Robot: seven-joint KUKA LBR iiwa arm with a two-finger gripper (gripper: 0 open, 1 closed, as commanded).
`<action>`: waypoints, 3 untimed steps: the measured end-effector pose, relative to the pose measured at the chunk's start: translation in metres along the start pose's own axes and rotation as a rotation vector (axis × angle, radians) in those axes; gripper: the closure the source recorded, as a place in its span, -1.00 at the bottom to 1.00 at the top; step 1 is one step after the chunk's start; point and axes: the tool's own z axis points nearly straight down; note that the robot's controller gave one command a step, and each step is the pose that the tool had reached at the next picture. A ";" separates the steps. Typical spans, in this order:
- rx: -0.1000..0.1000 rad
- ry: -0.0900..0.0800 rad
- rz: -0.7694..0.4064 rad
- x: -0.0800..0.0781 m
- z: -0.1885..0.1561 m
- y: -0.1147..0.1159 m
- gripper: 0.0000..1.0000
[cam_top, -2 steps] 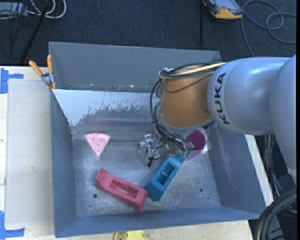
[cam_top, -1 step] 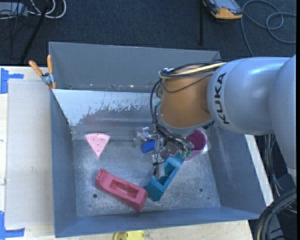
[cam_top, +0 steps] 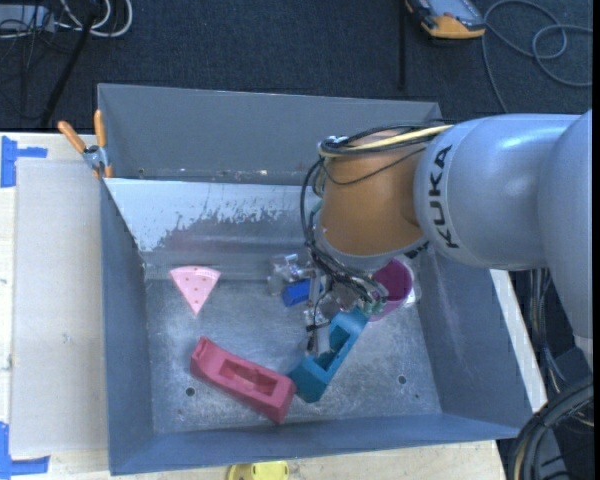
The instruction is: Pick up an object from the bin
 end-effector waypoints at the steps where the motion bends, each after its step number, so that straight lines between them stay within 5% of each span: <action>1: 0.003 -0.001 -0.057 0.003 0.021 0.049 -1.00; 2: -0.003 -0.029 -0.116 0.049 0.039 0.073 -1.00; 3: -0.014 0.029 -0.181 0.060 0.051 0.068 1.00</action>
Offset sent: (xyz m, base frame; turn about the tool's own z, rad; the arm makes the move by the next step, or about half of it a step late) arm -0.0995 0.0402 -0.0544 -0.1412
